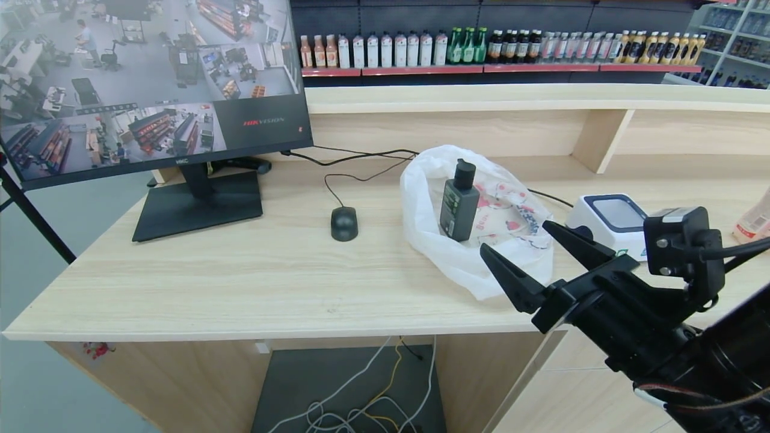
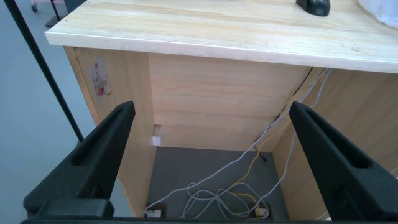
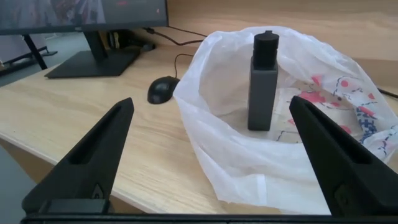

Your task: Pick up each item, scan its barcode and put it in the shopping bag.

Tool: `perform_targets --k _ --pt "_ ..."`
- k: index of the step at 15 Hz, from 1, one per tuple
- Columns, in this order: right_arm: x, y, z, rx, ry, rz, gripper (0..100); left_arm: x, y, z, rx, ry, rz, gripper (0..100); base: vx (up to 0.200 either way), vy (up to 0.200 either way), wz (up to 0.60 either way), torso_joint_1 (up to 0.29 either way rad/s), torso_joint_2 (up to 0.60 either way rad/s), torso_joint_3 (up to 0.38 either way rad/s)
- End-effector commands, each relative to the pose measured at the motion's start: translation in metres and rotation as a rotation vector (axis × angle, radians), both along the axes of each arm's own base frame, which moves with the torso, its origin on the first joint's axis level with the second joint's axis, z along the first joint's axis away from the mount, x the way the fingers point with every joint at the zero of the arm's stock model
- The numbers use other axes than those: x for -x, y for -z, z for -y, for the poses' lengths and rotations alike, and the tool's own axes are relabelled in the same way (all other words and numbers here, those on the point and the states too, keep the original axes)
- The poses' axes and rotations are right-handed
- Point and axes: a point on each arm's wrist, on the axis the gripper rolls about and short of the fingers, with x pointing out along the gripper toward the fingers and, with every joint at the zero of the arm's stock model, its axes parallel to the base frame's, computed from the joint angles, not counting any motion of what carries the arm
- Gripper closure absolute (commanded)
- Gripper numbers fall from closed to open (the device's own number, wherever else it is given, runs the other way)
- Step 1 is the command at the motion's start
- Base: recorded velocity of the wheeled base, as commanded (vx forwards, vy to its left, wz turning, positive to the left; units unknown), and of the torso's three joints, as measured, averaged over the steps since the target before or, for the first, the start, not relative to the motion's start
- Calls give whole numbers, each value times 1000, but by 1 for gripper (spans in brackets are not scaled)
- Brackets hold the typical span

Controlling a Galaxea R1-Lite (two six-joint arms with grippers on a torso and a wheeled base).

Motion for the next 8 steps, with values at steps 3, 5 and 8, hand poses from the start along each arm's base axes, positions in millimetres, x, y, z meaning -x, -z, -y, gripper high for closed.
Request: perform_targets --k 3,5,8 --pt "4 -2 2 -4 -4 6 0 0 0 0 2 -1 0 0 0 0 0 0 0 0" --pt "2 -1 1 -2 -4 4 0 0 0 0 0 -1 0 0 0 0 0 0 0 0" --pt "0 0 0 2 0 -1 0 0 0 0 2 -1 0 0 -133 0 0 -2 3 2"
